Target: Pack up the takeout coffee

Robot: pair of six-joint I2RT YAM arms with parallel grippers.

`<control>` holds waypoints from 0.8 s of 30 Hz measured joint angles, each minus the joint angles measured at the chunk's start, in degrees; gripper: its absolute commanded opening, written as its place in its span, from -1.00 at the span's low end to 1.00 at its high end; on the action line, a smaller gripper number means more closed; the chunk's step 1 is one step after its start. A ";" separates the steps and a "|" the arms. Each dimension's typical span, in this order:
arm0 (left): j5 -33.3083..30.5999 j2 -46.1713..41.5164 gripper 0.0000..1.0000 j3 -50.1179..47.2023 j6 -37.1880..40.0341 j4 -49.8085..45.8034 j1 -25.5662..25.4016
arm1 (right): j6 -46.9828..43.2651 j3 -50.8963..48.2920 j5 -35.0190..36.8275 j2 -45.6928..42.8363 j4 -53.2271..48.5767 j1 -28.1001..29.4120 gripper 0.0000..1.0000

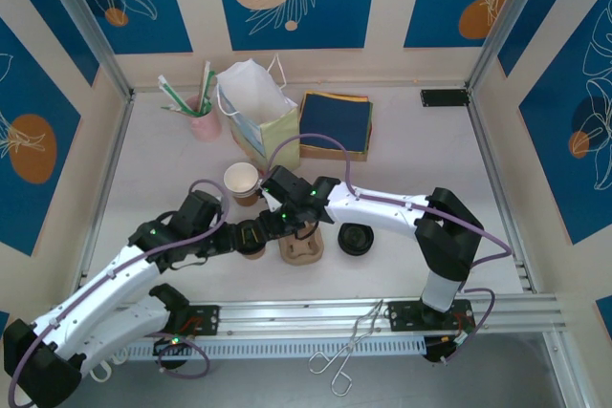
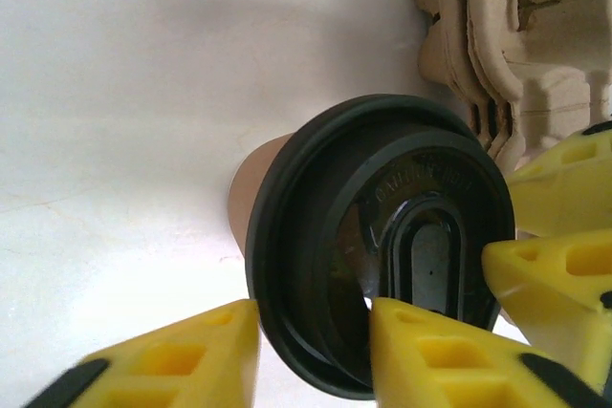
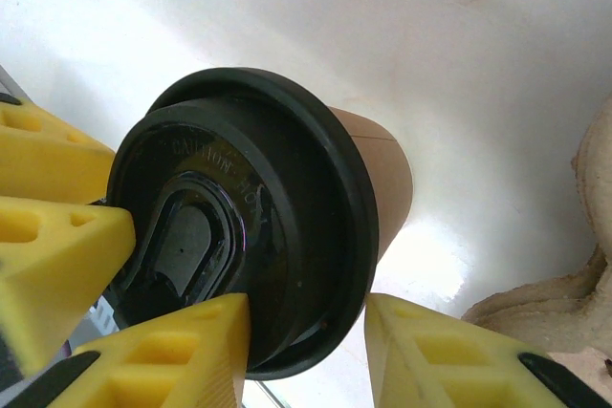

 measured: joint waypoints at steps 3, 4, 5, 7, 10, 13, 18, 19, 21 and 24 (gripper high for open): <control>0.37 0.00 -0.50 -0.13 -0.24 0.76 0.00 | 0.00 0.00 0.09 0.02 0.11 0.07 -0.27; 0.44 0.00 -0.50 -0.44 -0.28 1.05 0.00 | 0.00 0.00 0.11 0.02 0.09 0.07 -0.27; 0.61 0.00 -0.50 -0.85 -0.42 1.53 0.00 | 0.00 0.00 0.15 0.04 0.11 0.07 -0.27; 0.66 -0.50 -0.50 -1.75 -0.50 2.29 0.00 | 0.00 0.00 0.13 0.13 0.13 0.07 -0.27; 0.76 -1.40 -0.50 -3.06 -1.11 3.54 0.00 | 0.00 0.04 0.04 0.33 0.15 0.11 -0.27; 0.76 -2.19 -0.50 -3.96 -1.51 4.44 -0.02 | 0.00 0.04 0.07 0.35 0.15 0.11 -0.27; 0.61 -2.84 -0.51 -5.35 -1.75 5.79 -0.02 | 0.00 0.04 0.17 0.37 0.11 0.11 -0.27; 0.61 -2.84 -0.51 -5.53 -1.77 6.10 -0.02 | 0.02 0.04 0.20 0.37 0.09 0.07 -0.27; 0.55 -2.84 -0.51 -5.81 -1.81 6.71 -0.02 | 0.00 0.04 0.37 0.37 0.02 0.02 -0.27; 0.46 -2.89 -0.50 -6.01 -1.95 7.10 -0.02 | 0.02 0.11 0.46 0.37 -0.11 -0.02 -0.27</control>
